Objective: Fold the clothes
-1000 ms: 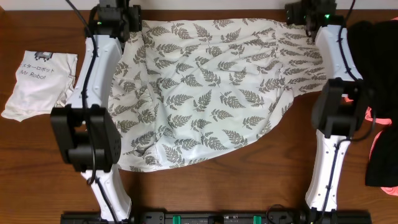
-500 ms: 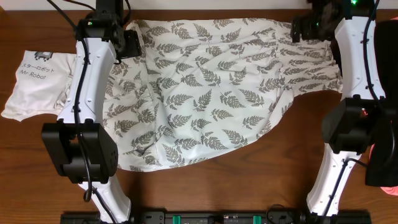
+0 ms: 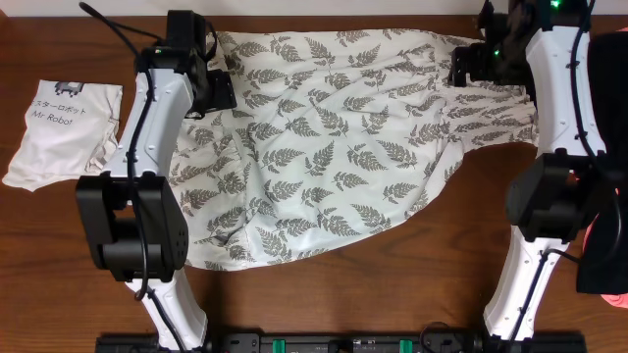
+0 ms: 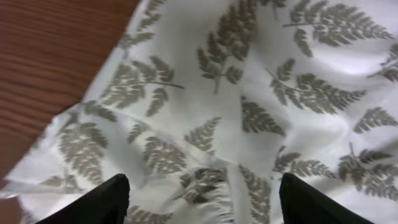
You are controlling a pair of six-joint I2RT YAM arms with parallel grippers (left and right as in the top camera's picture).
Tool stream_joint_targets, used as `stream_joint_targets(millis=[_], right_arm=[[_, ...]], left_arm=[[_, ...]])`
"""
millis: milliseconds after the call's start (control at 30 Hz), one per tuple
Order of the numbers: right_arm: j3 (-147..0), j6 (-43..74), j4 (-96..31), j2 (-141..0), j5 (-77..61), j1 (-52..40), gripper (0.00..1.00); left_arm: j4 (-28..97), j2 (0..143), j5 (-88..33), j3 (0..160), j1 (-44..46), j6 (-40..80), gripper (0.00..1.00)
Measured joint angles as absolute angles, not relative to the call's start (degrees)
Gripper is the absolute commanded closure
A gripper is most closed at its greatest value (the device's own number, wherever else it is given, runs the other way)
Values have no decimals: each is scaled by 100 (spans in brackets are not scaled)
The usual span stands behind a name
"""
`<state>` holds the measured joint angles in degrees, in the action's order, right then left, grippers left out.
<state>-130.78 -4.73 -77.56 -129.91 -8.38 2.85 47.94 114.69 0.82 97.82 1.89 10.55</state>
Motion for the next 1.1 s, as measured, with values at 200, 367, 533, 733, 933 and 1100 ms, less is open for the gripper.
stream_joint_targets(millis=[200, 367, 533, 733, 933, 1100], right_arm=[[-12215, -462, -7428, -12991, -814, 161, 4], [-11360, -504, -6973, -12995, -753, 163, 5], [-10921, -602, -6519, -12995, -711, 163, 7], [-10713, -652, -6399, -12995, -692, 163, 8], [-10560, -655, -6351, -12995, -685, 163, 8], [-10462, -670, -6189, -12995, -683, 163, 7]], left_arm=[[4790, 11478, -97, 9778, 340, 1052, 30], [5085, 11476, -484, 9778, 482, 1026, 32], [5275, 11432, -915, 9778, 587, 1011, 62], [5822, 11349, -1184, 9776, 744, 1015, 69], [6141, 11347, -1253, 9776, 904, 1173, 69], [6093, 11316, -1273, 9557, 910, 1439, 69]])
